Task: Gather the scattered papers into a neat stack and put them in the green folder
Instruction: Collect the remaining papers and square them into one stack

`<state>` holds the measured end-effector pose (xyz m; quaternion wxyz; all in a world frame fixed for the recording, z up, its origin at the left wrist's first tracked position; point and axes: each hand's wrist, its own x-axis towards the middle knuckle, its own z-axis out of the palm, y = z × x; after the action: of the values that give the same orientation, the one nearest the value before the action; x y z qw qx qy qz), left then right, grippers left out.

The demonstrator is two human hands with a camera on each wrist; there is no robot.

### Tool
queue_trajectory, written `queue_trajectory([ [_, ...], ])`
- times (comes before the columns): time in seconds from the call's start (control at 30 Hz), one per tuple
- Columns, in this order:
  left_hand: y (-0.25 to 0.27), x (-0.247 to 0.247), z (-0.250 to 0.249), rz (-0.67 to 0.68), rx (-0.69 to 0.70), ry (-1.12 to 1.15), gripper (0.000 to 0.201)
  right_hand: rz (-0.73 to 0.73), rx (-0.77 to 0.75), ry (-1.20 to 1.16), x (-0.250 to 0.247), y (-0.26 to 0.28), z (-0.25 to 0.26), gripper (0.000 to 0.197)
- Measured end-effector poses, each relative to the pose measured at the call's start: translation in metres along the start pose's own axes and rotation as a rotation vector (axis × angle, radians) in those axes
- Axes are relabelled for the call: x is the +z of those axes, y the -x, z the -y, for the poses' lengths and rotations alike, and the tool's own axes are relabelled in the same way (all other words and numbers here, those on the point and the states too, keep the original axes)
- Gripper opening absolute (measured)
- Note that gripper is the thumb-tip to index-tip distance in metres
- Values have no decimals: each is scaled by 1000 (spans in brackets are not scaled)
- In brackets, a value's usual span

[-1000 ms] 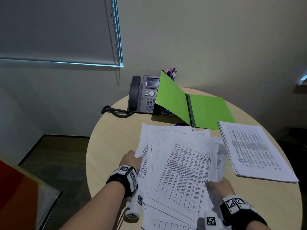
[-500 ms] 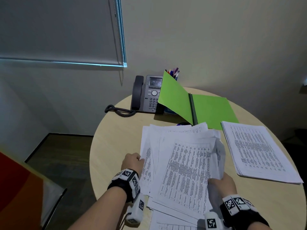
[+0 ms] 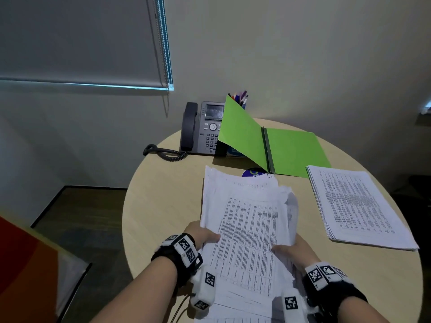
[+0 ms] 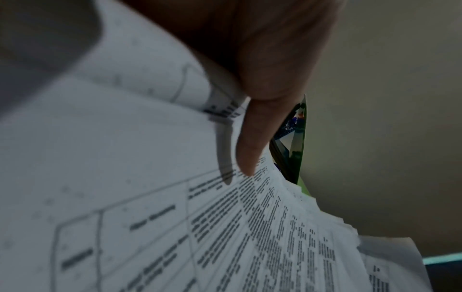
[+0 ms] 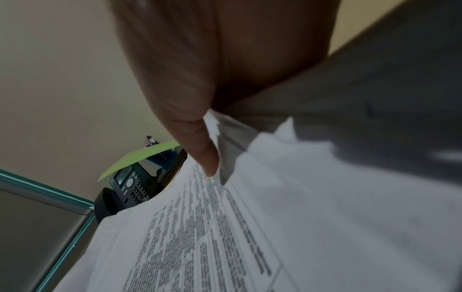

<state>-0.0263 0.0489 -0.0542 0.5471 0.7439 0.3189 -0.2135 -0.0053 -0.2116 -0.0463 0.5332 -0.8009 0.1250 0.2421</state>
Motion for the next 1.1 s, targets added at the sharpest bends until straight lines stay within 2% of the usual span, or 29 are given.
queue_trajectory([
  [0.07, 0, -3, 0, -22, -3, -87, 43, 34, 5, -32, 0, 5, 1, 41],
  [0.17, 4, -6, 7, -68, 3, -138, 29, 44, 22, -7, -3, 0, -7, 47],
  [0.27, 4, -9, 17, -120, 72, -20, 23, 16, 16, -8, -3, 0, -6, 51],
  [0.37, 12, -12, 14, -9, 109, 82, 27, 37, 20, -55, 0, -1, -4, 50],
  [0.43, 15, -12, 10, 40, 77, 10, 29, 60, 18, -83, 3, 1, -1, 46],
  [0.57, 11, -14, 14, -114, 57, -48, 28, 226, 44, -174, 6, 9, 0, 34],
  [0.67, 9, -26, 19, -189, 46, 23, 36, 316, 63, -129, 2, 11, -8, 51],
  [0.8, 8, -36, 25, -194, 45, 205, 37, 366, 116, -14, 0, 11, -15, 65],
  [0.9, 6, -36, 28, -133, -3, 179, 51, 346, 88, 71, 6, 16, -6, 62],
  [1.0, 13, -32, 31, -54, -96, 0, 76, 303, 134, 158, 10, 20, 0, 51],
  [1.03, 11, -31, 36, -38, -102, -45, 81, 259, 143, 189, 9, 19, 4, 51],
  [1.1, 14, -32, 42, 22, -111, -64, 77, 123, 130, 165, 5, 15, 7, 44],
])
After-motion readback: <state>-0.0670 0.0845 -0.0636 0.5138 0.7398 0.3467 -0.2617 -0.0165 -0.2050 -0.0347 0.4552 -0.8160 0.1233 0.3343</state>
